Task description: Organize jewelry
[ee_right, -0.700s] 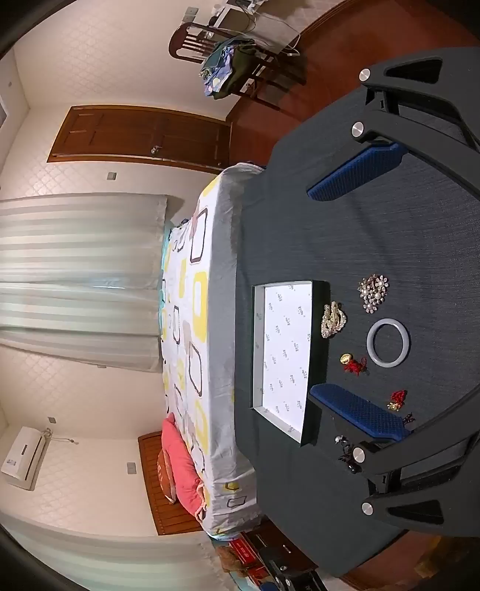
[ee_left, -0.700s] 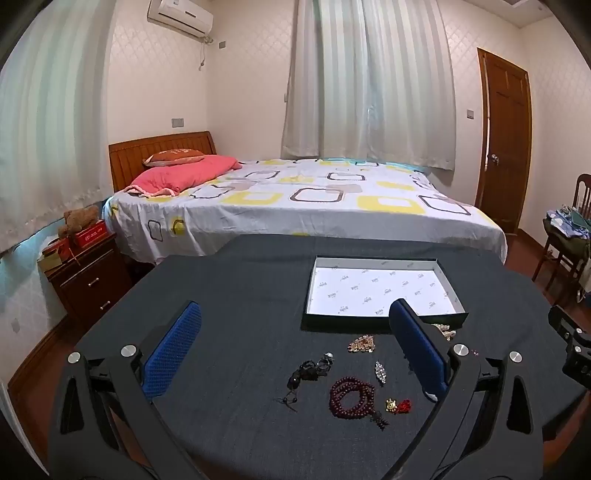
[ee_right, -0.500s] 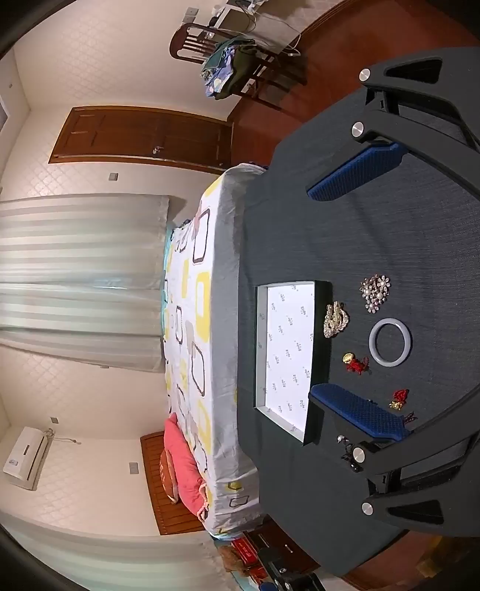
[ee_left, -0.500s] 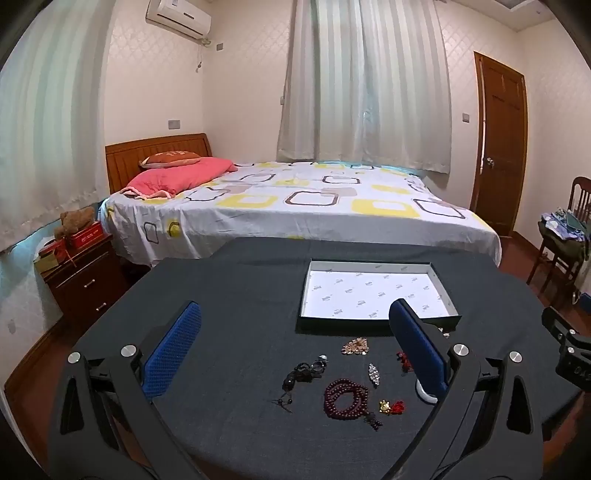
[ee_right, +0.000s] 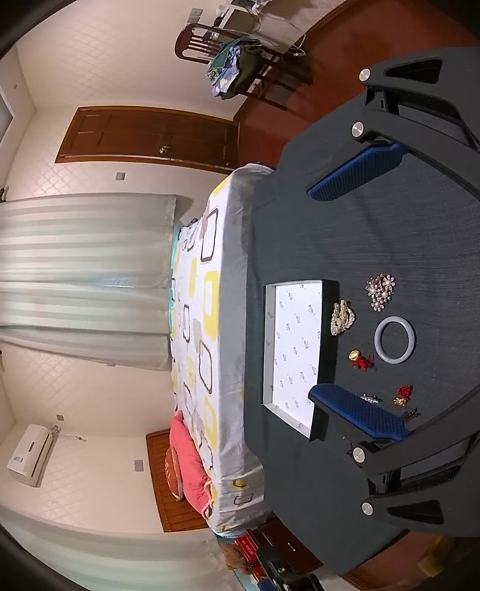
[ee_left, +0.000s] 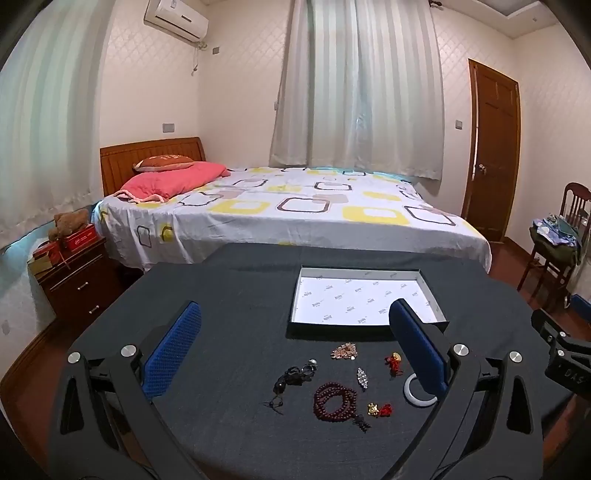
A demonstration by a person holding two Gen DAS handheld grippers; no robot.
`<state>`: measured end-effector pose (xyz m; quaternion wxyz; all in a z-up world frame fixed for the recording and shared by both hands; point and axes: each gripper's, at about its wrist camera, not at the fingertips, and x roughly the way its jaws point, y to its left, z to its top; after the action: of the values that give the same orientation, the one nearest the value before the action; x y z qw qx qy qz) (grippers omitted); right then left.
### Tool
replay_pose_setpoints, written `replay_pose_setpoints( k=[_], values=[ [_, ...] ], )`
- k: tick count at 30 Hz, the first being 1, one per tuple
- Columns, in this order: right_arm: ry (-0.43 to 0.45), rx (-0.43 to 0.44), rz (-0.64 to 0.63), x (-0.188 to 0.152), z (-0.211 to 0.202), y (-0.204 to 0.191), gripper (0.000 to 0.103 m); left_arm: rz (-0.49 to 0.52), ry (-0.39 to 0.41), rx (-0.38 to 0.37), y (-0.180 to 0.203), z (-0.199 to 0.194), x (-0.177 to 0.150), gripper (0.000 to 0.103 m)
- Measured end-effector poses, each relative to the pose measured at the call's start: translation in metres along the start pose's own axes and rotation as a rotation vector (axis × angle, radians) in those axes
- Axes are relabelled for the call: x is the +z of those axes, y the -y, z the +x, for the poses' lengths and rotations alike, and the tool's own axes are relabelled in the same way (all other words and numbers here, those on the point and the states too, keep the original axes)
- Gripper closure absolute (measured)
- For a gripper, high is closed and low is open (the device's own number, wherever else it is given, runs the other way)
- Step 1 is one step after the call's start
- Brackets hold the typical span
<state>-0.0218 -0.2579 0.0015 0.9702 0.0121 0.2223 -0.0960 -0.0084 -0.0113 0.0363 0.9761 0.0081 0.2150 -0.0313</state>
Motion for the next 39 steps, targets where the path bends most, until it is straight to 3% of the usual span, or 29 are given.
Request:
replay_pose_setpoints(
  k=[6, 39],
  values=[
    [0.003, 0.001, 0.001, 0.003, 0.0, 0.001, 0.007, 0.0, -0.003, -0.006, 0.008, 0.003, 0.012, 0.004],
    [0.007, 0.011, -0.008, 0.003, 0.0, -0.004, 0.007, 0.006, 0.0, -0.026, -0.001, 0.002, -0.013, 0.004]
  ],
)
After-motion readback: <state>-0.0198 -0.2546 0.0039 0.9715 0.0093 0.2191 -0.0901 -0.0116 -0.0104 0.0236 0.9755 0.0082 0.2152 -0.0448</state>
